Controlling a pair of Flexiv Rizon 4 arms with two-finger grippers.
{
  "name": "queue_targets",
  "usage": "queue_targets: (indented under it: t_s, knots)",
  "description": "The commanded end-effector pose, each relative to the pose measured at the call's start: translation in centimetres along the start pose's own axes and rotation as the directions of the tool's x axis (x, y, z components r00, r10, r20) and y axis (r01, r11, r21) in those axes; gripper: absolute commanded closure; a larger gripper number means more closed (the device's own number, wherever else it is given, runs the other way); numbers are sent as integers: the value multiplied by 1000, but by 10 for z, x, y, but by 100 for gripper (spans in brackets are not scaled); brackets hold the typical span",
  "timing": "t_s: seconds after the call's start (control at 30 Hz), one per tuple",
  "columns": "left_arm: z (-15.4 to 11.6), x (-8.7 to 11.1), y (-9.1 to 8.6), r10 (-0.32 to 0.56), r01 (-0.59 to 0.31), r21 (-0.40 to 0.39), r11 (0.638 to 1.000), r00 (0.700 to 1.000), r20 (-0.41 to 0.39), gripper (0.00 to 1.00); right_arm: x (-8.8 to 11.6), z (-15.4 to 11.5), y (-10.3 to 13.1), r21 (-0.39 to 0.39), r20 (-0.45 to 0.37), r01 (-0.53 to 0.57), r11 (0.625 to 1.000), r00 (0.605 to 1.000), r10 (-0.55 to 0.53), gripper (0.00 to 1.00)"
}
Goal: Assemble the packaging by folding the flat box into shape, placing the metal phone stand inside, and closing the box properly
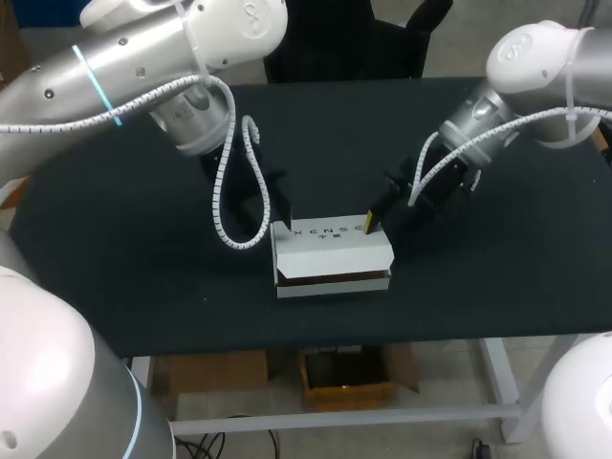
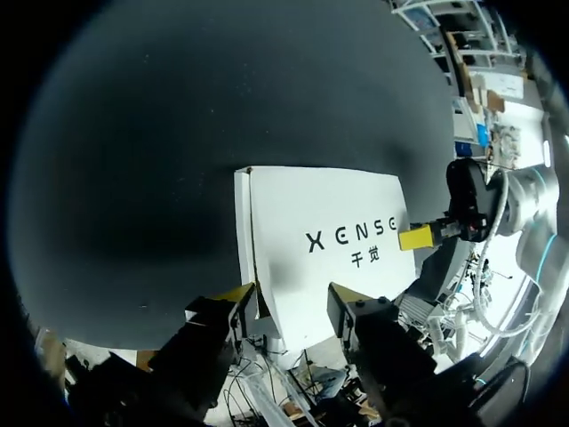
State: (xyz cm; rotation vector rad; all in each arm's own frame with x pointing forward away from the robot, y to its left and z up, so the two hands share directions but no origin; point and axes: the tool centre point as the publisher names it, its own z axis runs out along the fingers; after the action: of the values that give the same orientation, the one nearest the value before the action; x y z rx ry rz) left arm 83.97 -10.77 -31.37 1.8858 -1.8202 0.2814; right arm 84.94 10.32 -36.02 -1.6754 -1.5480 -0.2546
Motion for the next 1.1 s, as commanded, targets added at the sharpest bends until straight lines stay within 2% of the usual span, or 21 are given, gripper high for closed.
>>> queue_targets:
  t_s: [0.03,0.13,0.3,0.5,0.67,0.8,0.87,0.97,1.0,1.07,1.1]
  knots:
    - [-18,1,26,82,-80,216,973,997,0,2,-1,1,0,-3,-5,4,1000,1000,-4,55]
    - [-21,7,38,184,-186,256,949,982,32,0,-1,1,0,-7,-5,7,1000,1000,-7,54]
    - [-19,15,54,349,-356,289,889,934,78,0,0,1,1,-12,-9,14,1000,1000,-14,55]
    - [-13,21,70,524,-541,284,792,840,141,0,2,0,3,-18,-14,19,1000,1000,-19,55]
    - [-10,25,76,594,-620,280,733,784,182,0,2,0,5,-17,-15,15,1000,1000,-15,55]
    - [-7,29,82,656,-694,260,672,720,227,0,2,0,6,-16,-14,11,1000,1000,-12,55]
    - [-5,32,85,691,-740,239,629,673,266,0,2,0,6,-16,-14,11,1000,1000,-12,55]
    - [-4,37,90,758,-823,177,540,567,324,0,2,0,6,-16,-14,11,1000,1000,-12,55]
    - [-4,38,91,771,-840,158,519,540,338,0,2,0,6,-16,-14,11,1000,1000,-12,55]
    - [-2,44,94,800,-889,96,447,446,401,0,2,0,6,-16,-14,11,1000,1000,-12,55]
    - [-1,47,96,805,-904,76,422,412,426,0,2,0,6,-16,-14,11,1000,1000,-12,55]
